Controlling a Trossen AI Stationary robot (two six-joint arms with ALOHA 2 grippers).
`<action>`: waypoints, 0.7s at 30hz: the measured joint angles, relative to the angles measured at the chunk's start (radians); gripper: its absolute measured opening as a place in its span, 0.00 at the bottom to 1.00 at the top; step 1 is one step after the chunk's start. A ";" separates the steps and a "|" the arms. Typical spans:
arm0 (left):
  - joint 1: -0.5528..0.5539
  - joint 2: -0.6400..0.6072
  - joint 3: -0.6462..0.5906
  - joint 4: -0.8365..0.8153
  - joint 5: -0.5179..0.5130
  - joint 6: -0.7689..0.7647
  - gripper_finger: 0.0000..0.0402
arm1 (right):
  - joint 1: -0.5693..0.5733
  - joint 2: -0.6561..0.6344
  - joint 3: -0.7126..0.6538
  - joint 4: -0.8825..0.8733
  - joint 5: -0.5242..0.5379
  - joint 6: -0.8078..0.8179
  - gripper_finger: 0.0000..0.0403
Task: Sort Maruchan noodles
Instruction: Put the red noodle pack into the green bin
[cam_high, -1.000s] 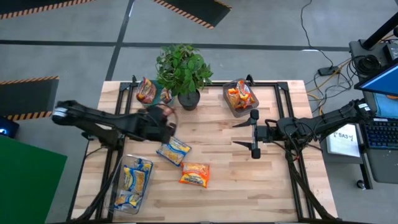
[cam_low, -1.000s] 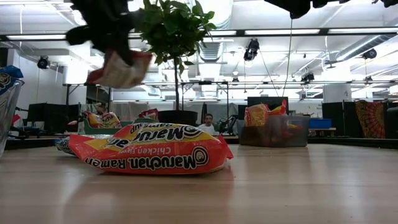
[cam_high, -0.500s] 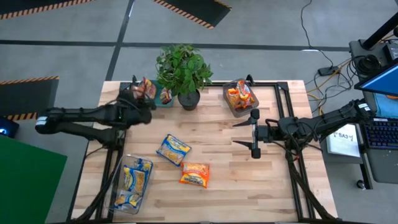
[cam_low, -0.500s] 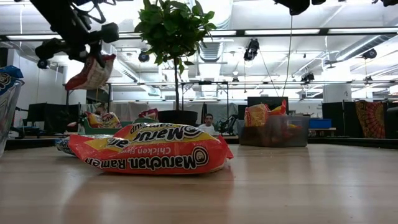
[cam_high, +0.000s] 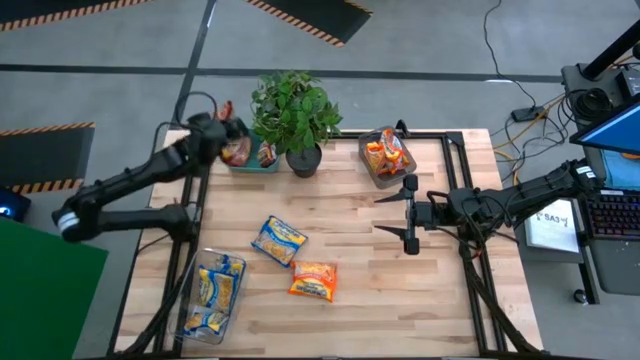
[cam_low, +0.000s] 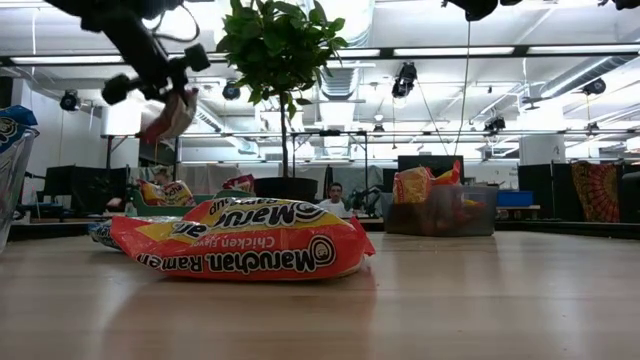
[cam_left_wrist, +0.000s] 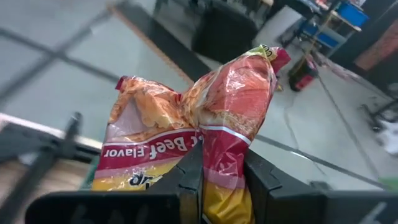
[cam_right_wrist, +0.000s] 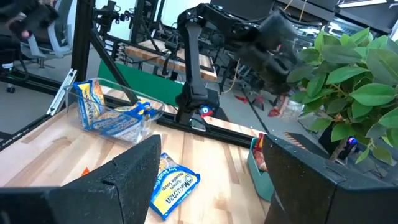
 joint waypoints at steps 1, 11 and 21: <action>0.042 0.008 -0.005 0.023 0.073 0.000 0.10 | 0.000 0.000 0.000 0.000 0.000 0.000 0.67; 0.186 0.157 -0.119 0.288 0.355 -0.100 0.10 | 0.000 0.000 0.000 -0.001 0.000 0.005 0.67; 0.180 0.268 -0.175 0.425 0.406 -0.188 0.10 | 0.000 0.000 0.000 -0.010 -0.001 0.035 0.67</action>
